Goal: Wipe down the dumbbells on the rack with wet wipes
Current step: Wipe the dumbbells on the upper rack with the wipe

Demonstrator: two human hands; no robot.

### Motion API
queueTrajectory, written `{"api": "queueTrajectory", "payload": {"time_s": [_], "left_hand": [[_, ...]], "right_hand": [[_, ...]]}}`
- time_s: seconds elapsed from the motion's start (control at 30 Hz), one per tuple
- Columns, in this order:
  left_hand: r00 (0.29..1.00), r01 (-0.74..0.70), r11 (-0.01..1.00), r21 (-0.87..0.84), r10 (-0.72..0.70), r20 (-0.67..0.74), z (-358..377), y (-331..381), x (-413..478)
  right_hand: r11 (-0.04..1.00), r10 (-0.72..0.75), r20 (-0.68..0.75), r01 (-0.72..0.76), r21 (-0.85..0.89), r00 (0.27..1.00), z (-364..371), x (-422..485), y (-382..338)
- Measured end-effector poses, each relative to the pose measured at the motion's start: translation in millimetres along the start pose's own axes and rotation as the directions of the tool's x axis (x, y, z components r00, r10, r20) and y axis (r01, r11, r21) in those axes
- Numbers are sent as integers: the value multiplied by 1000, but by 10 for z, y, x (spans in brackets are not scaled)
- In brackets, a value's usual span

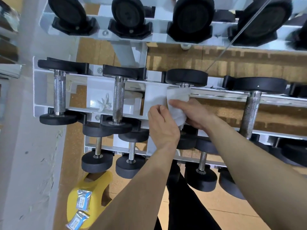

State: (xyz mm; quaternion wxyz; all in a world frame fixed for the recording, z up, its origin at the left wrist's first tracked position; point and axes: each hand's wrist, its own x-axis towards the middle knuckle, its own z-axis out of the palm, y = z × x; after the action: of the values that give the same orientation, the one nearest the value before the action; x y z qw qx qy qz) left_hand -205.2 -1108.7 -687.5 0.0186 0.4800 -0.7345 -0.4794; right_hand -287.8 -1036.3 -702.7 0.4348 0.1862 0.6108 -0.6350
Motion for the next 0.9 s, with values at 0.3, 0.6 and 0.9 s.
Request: {"api": "queueTrajectory", "payload": {"time_s": [0.3,0.6,0.9], "left_hand": [[996,13,997,70,-19,86,-16,24,31],[975,-199,975,97,187,121,-77,53,-16],[858,-211,945,-250,302,416,-446,300,-7]], "right_hand": [[854,-276,-132,180,-488,952,-47,-294,224],[979,-205,-262,196,-59,943,-236,-344,136],[965,-243,0,242,-104,970,-322,-478,56]]}}
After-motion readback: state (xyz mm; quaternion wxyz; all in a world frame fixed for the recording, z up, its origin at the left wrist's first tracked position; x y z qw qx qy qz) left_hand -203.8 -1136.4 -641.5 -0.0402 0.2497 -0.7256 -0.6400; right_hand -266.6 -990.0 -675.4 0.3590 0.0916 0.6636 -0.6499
